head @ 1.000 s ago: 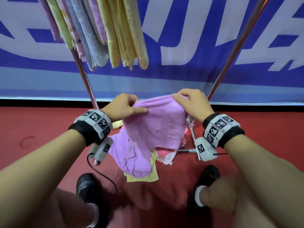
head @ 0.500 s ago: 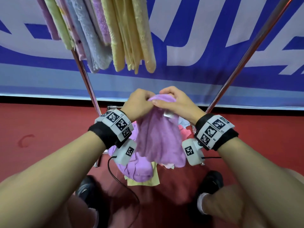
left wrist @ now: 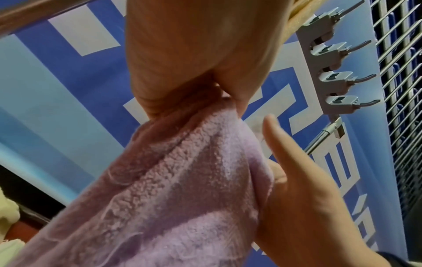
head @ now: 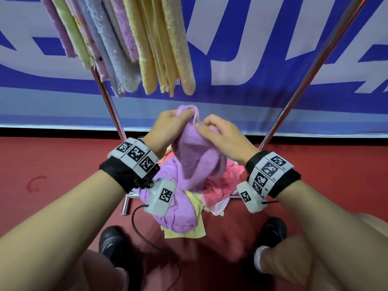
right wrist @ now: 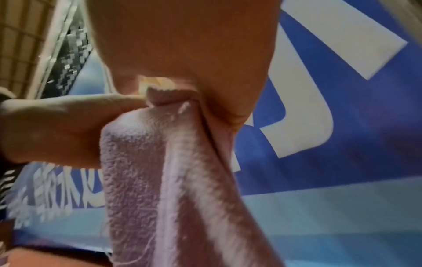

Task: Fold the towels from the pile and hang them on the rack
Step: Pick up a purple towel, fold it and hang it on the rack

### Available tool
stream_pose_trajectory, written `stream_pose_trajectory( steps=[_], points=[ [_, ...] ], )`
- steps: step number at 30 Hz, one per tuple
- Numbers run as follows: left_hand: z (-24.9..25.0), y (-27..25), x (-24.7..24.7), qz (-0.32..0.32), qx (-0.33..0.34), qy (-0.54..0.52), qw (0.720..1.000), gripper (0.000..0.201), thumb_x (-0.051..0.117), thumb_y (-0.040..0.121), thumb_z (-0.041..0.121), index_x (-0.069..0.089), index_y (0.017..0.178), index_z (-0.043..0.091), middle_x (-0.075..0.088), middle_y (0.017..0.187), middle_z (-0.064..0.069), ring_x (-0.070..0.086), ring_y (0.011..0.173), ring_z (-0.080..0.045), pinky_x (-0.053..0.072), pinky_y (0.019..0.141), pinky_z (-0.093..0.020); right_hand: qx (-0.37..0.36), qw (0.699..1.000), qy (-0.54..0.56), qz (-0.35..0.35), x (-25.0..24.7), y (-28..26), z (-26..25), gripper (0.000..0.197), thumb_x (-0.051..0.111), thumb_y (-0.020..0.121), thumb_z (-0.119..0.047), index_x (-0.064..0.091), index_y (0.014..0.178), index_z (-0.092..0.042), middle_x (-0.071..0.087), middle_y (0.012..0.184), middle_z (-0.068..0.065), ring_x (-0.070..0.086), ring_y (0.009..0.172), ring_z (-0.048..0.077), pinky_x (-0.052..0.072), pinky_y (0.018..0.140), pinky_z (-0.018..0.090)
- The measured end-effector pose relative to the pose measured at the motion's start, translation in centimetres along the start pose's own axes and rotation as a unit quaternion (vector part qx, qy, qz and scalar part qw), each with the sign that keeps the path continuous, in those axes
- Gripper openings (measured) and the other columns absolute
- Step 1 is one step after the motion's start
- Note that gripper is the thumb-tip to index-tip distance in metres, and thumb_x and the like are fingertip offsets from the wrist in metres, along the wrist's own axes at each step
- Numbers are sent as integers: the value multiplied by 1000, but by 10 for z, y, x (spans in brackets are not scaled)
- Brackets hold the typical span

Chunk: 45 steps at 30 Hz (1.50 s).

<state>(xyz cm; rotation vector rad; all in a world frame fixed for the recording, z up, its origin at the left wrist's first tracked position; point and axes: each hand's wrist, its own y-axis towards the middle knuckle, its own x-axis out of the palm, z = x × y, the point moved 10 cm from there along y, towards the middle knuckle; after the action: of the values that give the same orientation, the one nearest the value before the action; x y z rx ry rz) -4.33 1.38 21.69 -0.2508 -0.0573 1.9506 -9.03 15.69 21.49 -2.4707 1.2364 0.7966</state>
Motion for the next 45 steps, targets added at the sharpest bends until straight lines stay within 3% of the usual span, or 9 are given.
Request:
stream_pose_trajectory(
  steps=[8, 12, 16, 21, 25, 31, 34, 39, 45],
  points=[
    [-13, 10, -41, 67, 17, 2, 998, 27, 70, 91, 36, 72, 92, 9, 73, 86, -7, 67, 80, -18, 52, 76, -34, -24, 998, -47, -34, 6, -2, 3, 59, 59, 86, -57, 61, 80, 1, 54, 68, 10, 41, 67, 13, 34, 62, 37],
    [4, -6, -55, 171, 102, 241, 950, 47, 73, 79, 56, 51, 88, 15, 60, 88, 0, 56, 77, -18, 46, 70, -36, 13, 999, 37, 15, -1, 1, 6, 54, 56, 88, -49, 61, 76, 3, 56, 70, 2, 47, 69, 13, 41, 65, 38],
    [9, -20, -13, 67, 119, 268, 954, 56, 61, 78, 74, 55, 84, 18, 62, 80, 7, 57, 71, -13, 45, 66, -33, 50, 987, 149, 30, 7, 2, 9, 26, 55, 101, -23, 79, 90, -23, 76, 83, -7, 60, 80, 10, 48, 78, 34],
    [-14, -18, 18, -39, 123, 295, 947, 76, 83, 60, 68, 55, 113, 22, 60, 109, 6, 62, 92, -12, 52, 81, -32, 174, 909, 379, 9, 34, -2, 23, 31, 47, 106, -17, 64, 99, 9, 63, 120, 38, 59, 120, 56, 51, 99, 55],
    [-17, -16, 27, -58, 148, 311, 937, 55, 83, 76, 41, 56, 115, 13, 65, 102, 0, 60, 89, -20, 47, 76, -33, 187, 849, 491, -63, 51, -12, 12, 41, 36, 111, -19, 55, 130, 11, 62, 134, 29, 64, 122, 35, 54, 100, 39],
    [-5, -19, 27, -101, 164, 374, 907, 22, 57, 85, 26, 67, 103, 19, 73, 94, -4, 66, 90, -27, 47, 74, -33, 138, 942, 306, 11, 23, -10, 16, 26, 44, 101, -1, 70, 104, -4, 73, 93, 8, 71, 89, 17, 58, 89, 29],
    [4, -16, 16, -147, 88, 182, 968, 25, 64, 88, 28, 71, 109, 18, 73, 110, -2, 66, 101, -12, 51, 87, -34, 134, 957, 238, 101, -3, -4, 30, 18, 51, 84, -13, 67, 75, -18, 62, 74, 2, 60, 73, 17, 55, 75, 42],
    [-2, -1, 24, -198, 66, 64, 976, 40, 46, 100, 50, 54, 135, 32, 57, 134, 23, 50, 124, 9, 34, 114, -27, -65, 982, 51, -172, 35, -16, -31, 25, 53, 73, -12, 48, 51, -24, 39, 57, -5, 35, 59, 8, 30, 57, 25],
    [-35, -15, 41, -261, -37, 93, 960, 56, 44, 103, 48, 69, 113, -1, 69, 88, -9, 61, 75, -18, 53, 73, -31, -58, 991, -55, -107, 9, -3, -8, 23, 64, 83, -15, 76, 78, -34, 73, 77, -8, 60, 75, 1, 48, 75, 27]
  ],
)
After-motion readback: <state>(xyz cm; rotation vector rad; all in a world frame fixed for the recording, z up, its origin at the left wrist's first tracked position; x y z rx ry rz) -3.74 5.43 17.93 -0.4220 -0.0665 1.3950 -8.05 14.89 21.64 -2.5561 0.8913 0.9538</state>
